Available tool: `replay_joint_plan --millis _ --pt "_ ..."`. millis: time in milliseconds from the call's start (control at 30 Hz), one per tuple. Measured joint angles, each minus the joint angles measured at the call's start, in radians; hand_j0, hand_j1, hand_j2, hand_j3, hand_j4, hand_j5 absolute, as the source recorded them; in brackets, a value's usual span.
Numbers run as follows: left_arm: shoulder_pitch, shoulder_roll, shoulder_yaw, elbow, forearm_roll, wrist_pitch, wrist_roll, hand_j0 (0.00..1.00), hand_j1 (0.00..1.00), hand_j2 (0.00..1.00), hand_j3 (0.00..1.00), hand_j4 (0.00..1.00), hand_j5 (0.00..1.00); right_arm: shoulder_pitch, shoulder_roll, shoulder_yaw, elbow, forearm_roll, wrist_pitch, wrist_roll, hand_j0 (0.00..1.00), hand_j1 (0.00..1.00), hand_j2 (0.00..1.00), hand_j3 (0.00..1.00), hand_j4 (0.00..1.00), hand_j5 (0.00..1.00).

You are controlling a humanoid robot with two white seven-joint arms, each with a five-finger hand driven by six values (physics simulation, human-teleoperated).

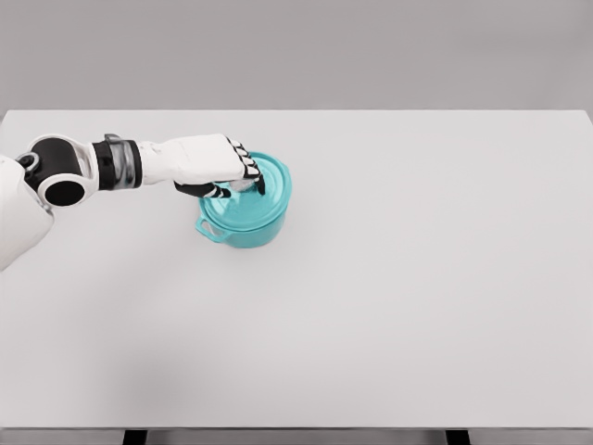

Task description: Cover the pot with left arm

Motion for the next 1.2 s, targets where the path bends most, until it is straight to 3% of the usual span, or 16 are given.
replay_joint_plan --millis 1200 --pt "-0.002 0.003 0.008 -0.014 0.006 0.0 0.0 0.8 0.8 0.8 0.8 0.8 0.8 0.0 0.0 0.0 0.0 0.0 0.0 0.0 1.0 1.0 1.0 1.0 1.0 1.0"
